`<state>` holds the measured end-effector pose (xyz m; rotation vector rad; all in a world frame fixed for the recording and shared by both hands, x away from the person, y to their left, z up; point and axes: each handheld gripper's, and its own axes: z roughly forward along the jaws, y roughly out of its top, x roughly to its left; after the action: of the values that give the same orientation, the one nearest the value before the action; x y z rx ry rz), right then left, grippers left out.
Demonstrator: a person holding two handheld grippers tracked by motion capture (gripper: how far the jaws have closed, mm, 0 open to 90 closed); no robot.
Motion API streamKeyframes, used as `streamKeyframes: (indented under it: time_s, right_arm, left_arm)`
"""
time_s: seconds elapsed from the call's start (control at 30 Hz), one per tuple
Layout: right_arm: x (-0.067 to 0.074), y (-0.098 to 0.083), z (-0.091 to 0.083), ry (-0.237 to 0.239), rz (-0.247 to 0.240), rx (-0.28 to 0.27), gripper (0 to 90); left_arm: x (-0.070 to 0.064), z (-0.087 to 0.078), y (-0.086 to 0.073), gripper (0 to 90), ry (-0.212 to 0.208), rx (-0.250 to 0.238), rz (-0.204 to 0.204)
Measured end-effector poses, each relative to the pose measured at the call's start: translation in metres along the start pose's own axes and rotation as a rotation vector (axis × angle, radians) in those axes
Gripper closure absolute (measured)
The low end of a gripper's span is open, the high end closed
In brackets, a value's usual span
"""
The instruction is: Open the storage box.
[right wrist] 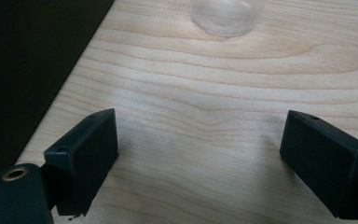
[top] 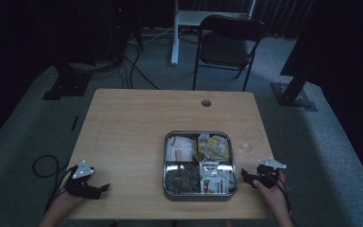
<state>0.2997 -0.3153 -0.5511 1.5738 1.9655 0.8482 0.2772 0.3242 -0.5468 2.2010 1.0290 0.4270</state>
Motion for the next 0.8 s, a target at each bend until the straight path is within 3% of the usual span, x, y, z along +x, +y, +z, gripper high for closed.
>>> streamKeyframes:
  time_s: [0.4, 0.8]
  right_arm:
    - [0.000, 0.000, 0.000, 0.002, -0.001, 0.002, 10.3]
    - [-0.001, 0.001, 0.001, 0.003, -0.001, 0.002, 10.2]
  left_arm:
    - [0.000, -0.001, 0.002, 1.1, 0.019, 0.004, 0.008]
    - [-0.007, -0.001, 0.016, 1.6, -0.026, -0.010, 0.008]
